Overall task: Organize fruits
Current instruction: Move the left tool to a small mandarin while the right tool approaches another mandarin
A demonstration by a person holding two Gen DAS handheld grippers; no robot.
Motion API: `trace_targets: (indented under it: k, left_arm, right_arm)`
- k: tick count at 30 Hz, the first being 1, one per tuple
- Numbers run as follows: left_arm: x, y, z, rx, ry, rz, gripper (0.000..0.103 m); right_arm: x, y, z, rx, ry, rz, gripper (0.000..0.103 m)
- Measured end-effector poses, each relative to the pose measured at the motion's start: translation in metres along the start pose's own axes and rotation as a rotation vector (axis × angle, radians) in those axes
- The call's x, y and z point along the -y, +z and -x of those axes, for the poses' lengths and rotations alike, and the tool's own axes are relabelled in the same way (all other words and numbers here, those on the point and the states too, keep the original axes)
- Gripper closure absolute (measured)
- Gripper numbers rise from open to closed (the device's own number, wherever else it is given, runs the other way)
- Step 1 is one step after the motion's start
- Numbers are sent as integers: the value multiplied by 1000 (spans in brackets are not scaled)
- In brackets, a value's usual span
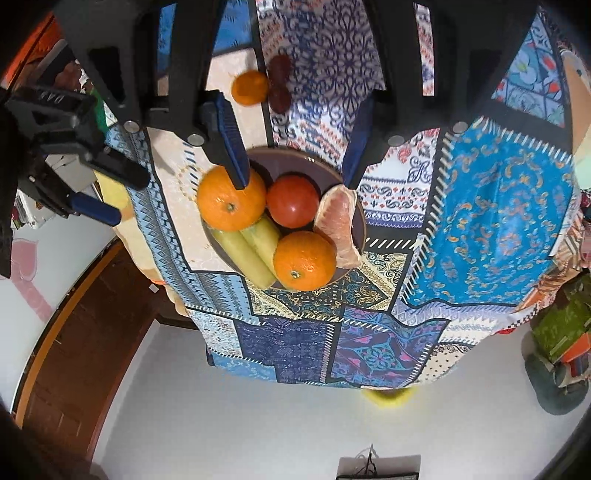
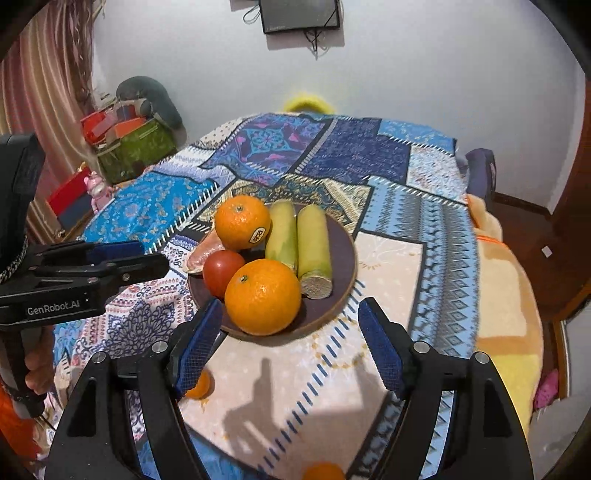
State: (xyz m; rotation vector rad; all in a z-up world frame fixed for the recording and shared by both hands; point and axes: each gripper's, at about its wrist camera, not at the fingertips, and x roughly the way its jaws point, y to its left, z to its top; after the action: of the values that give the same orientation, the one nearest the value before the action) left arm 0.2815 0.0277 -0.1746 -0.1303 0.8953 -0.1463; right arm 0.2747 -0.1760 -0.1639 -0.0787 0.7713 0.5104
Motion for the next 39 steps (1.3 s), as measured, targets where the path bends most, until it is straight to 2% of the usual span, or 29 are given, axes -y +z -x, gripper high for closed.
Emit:
trace_targets:
  k: [12,20,27,31,34,37,39]
  left_arm:
    - [24,-41,33,-22,11,-34,51]
    - [36,-64,26,-70,12,-54,51]
    - [38,-81,8,-123,4,-48,52]
    - [42,-86,-5,-155,0,-64,64]
    - [46,-87,-15,-169,2,-80,66]
    - [49,-87,-24,-178,9,-92,66]
    - [49,-87,-30,-188,9,-89,66]
  right_arm:
    - [2,-28,44,17,-58,-4,30]
    - [14,-59,42,-66,-83,-35,30]
    - [22,-90,33,-131,-57,-71,31]
    - [21,-101,26,-153,-49,-71,39]
    - [19,-105,22,-157,-44,-69,40]
    - [19,-108,16,-169,-39,-62,50]
    - [20,-111,13,-174,-36,-64,52]
